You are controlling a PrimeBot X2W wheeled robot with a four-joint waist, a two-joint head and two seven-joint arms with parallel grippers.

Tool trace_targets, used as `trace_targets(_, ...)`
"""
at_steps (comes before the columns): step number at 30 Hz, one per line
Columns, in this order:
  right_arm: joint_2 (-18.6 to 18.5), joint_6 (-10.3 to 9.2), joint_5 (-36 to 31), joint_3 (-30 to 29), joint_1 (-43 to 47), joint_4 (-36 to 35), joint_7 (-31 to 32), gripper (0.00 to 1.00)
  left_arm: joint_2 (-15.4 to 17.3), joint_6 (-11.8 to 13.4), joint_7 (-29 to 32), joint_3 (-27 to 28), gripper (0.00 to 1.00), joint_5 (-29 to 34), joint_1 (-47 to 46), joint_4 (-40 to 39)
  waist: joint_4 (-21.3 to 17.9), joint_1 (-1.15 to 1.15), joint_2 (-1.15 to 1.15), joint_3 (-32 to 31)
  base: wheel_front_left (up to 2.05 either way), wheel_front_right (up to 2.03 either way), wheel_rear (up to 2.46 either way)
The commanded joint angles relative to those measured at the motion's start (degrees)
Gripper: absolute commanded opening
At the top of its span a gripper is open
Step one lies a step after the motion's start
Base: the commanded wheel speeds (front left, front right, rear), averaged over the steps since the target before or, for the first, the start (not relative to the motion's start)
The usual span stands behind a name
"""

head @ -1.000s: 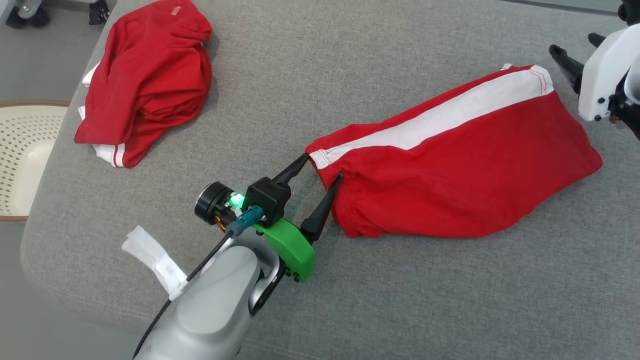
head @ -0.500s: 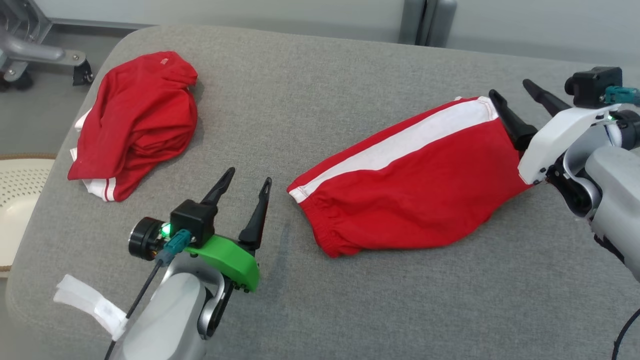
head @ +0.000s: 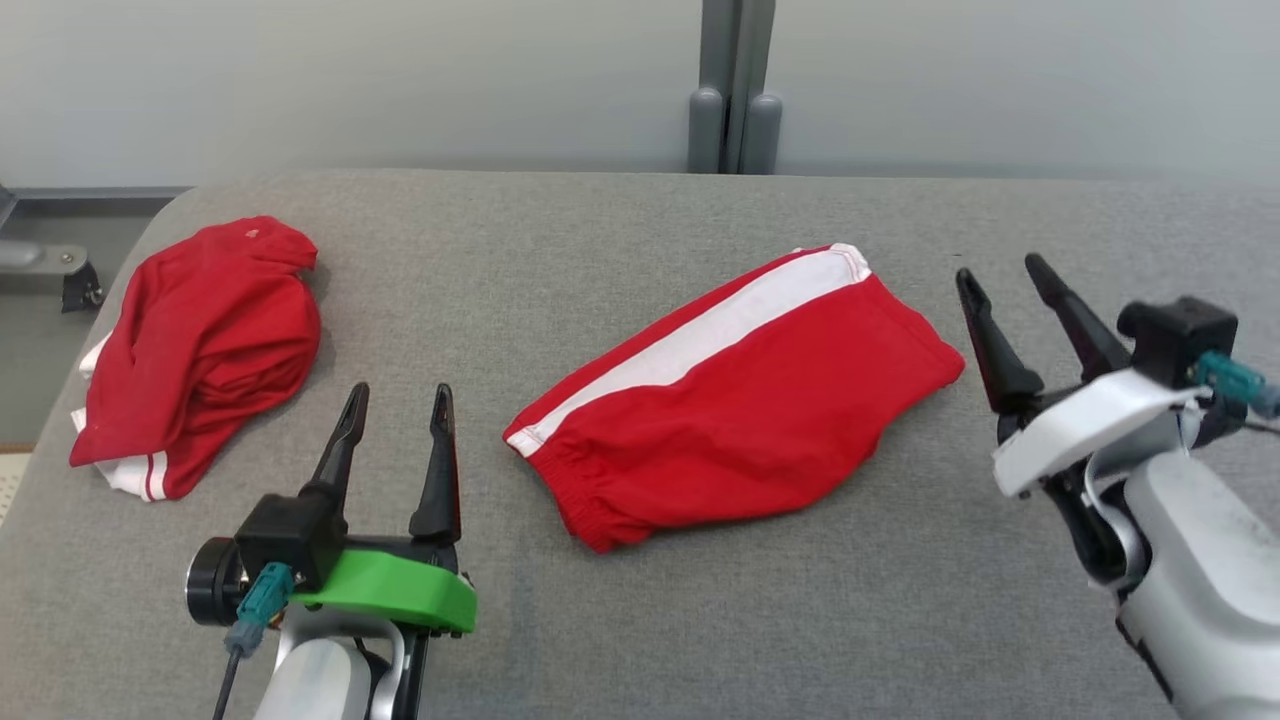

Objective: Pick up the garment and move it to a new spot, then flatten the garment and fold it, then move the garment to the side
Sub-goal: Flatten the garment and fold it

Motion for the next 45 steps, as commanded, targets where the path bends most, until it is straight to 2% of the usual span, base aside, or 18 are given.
trace_targets(1,1.38,-0.08,-2.94,-2.26,3.64,-1.95,-0.16,1.0,-0.46,-0.42,-0.03,1.15,1.0,0.52,2.1,-0.84,-2.43,0.0,0.0,-2.17,0.0,0.0,0.0)
trace_targets(4,5.94,-0.08,-8.65,-7.65,10.86,-6.57,-0.17,1.0,-1.34,-0.95,-0.03,2.75,1.0,3.23,5.83,-2.19,-3.91,0.0,0.0,-3.03,0.0,0.0,0.0)
trace_targets(8,10.31,-0.08,-12.17,-12.4,17.03,-9.84,-0.16,1.0,-2.44,-1.83,-0.03,3.84,1.0,4.97,9.77,-2.39,-5.57,0.0,0.0,-3.38,0.0,0.0,0.0)
trace_targets(16,13.77,-0.08,-16.29,-15.46,21.3,-11.67,-0.17,1.0,-3.18,-2.88,-0.03,5.72,1.0,7.33,12.0,-2.05,-6.32,0.0,0.0,-3.51,0.0,0.0,0.0)
trace_targets(21,14.44,-0.08,-14.85,-15.87,21.13,-10.23,-0.17,1.0,-3.29,-3.34,-0.03,5.25,1.0,8.88,10.88,-1.62,-5.26,0.0,0.0,-3.09,0.0,0.0,0.0)
trace_targets(25,15.18,-0.08,-9.11,-14.55,19.49,-6.86,0.93,1.0,-3.34,-3.48,-0.03,3.94,1.0,8.64,10.22,-0.96,-3.79,0.0,0.0,-2.0,0.0,0.0,0.0)
trace_targets(31,17.61,-0.08,7.7,-16.74,15.64,-3.36,9.42,1.0,-3.31,-3.02,-0.03,1.89,1.0,7.09,8.51,-1.93,-0.39,0.0,0.0,1.32,0.0,0.0,0.0)
trace_targets(36,19.17,-0.05,21.91,-22.11,11.82,0.35,16.91,1.0,-3.31,-2.98,-0.03,0.05,1.0,6.57,6.77,-1.66,3.55,0.0,0.0,4.06,0.0,0.0,0.0)
trace_targets(40,19.52,-0.05,26.06,-24.86,8.52,4.97,20.81,1.0,-3.31,-2.43,-0.03,-1.34,1.0,5.54,5.78,-1.85,6.36,0.0,0.0,5.43,0.0,0.0,0.0)
trace_targets(45,18.15,-0.05,25.68,-28.53,4.6,11.89,21.31,1.0,-3.31,-1.89,-0.03,-3.13,1.0,4.58,4.98,-2.33,9.99,0.0,0.0,6.8,0.0,0.0,0.0)
